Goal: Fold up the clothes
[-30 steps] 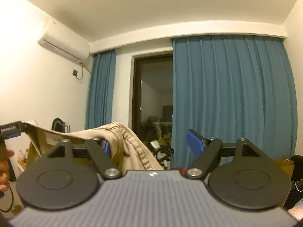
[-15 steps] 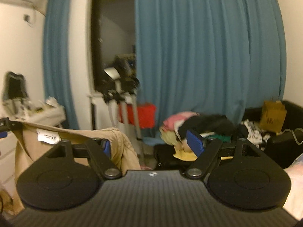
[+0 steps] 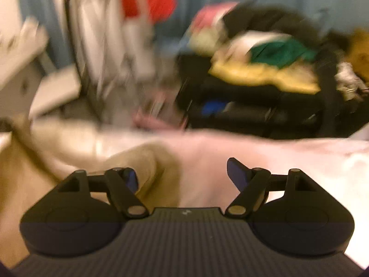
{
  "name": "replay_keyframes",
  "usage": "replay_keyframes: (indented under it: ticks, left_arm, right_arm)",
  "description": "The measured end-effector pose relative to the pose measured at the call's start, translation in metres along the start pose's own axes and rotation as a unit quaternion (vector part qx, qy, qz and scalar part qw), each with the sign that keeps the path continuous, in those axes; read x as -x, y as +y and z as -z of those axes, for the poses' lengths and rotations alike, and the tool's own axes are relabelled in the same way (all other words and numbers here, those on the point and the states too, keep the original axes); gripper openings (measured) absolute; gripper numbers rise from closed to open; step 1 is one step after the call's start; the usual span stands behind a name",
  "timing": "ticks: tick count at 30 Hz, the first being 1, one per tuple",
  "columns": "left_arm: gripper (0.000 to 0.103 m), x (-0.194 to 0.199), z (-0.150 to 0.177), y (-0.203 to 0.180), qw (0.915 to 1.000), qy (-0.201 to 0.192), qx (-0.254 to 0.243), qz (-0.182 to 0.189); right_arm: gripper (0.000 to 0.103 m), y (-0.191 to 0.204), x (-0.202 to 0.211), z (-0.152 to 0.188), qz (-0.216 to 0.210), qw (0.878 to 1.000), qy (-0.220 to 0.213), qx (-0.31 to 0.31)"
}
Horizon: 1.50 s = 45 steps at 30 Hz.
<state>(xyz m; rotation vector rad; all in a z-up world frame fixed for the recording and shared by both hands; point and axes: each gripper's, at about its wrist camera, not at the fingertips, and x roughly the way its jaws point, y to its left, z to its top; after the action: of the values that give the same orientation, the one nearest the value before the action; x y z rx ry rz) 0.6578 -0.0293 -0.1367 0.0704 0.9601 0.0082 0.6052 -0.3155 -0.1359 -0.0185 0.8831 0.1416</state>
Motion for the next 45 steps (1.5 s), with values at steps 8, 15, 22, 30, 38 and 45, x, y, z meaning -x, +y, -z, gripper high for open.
replay_keyframes:
  ticks: [8,15,22,30,38,45]
  left_arm:
    - [0.102,0.074,0.028,0.009,0.9979,-0.044,-0.029,0.037]
    - [0.102,0.223,0.125,0.034,0.986,-0.14,0.04,0.081]
    - [0.102,0.325,0.262,0.043,0.9771,-0.17,0.075,0.103]
    - [0.102,0.375,0.359,0.05,0.971,-0.153,0.12,0.139]
    - [0.099,0.309,0.352,0.101,0.9575,-0.088,0.234,0.143]
    - [0.099,0.223,0.286,0.131,0.9506,-0.094,0.274,0.11]
  right_arm:
    - [0.078,0.028,0.06,0.001,-0.053,0.998,-0.037,-0.013]
    - [0.078,0.06,0.182,0.06,-0.057,0.988,-0.133,-0.05]
    - [0.078,0.095,0.31,0.178,-0.077,0.971,-0.207,-0.088]
    - [0.078,0.103,0.377,0.271,-0.102,0.963,-0.213,-0.131]
    - [0.078,0.096,0.371,0.298,-0.141,0.95,-0.211,-0.182]
    - [0.079,0.093,0.31,0.302,-0.123,0.96,-0.194,-0.158]
